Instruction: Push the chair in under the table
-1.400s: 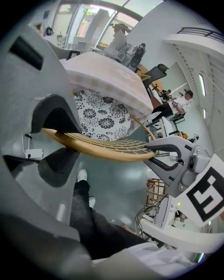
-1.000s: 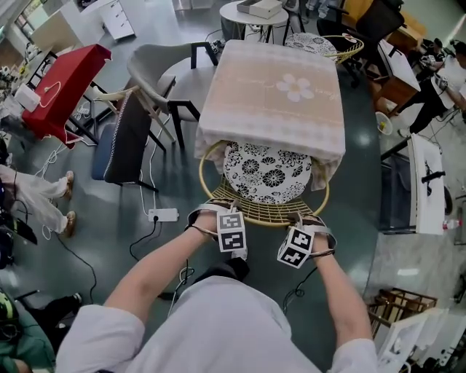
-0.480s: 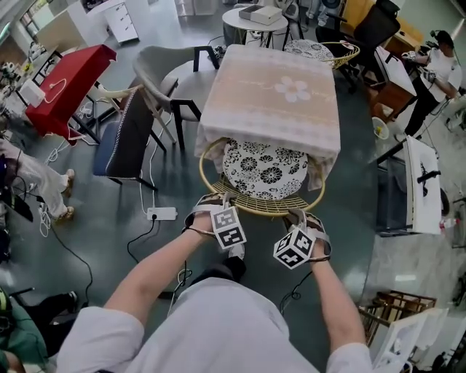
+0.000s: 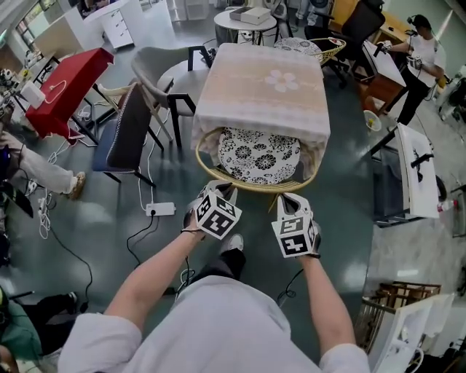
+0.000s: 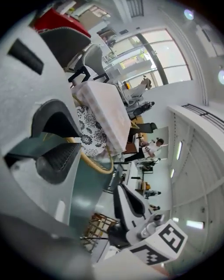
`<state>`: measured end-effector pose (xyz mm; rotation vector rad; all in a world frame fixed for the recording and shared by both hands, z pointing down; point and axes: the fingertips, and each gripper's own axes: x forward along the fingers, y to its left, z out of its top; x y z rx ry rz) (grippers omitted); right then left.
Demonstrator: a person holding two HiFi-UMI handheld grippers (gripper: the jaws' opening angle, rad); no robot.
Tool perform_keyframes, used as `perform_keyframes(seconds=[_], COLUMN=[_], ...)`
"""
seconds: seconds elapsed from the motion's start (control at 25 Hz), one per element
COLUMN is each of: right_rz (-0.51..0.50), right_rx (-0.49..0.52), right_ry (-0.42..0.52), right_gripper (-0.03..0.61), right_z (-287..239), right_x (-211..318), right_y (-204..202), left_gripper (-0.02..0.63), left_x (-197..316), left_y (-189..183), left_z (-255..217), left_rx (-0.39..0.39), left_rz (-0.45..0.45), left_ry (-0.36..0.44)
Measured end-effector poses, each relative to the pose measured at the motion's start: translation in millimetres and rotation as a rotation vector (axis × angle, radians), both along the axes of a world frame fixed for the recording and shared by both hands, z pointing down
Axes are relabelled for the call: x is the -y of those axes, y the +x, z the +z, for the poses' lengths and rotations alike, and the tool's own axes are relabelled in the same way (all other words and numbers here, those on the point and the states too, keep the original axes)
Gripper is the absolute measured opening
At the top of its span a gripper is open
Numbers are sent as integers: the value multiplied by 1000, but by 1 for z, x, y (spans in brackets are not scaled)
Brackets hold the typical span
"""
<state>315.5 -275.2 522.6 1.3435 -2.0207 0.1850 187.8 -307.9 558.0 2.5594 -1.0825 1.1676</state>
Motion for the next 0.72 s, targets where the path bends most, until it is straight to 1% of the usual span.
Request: perform_keyframes(seconds=[0.12,0.24,0.28,0.4,0.52,0.72], right_rz=[62,100,112,146,157,149], right_rx=[125,234,274,388,442,458], right_ry=[23,43,52,83,104,113], right_gripper=[6,3,3,3,3,3], right_z=[-21,-38,-45,-66,-79,-86], right_x=[-17,-36,-41,-55,-69,-86], right_y=[-6,-13,-16,-21,-28,-35], left_gripper=[33,6,6,6,6,5], left_x=[-20,-45,-52,-72,-89,-109], left_y=[14,26,30,40,45,49], left_z=[-33,-65,-74,-96,-106,-111], left_rx=[-148,-280,-324,-426,-477,-482], left_rz=[-50,-91,-102,-124,-128,-125], left_ry=[4,5,7,26,32,32])
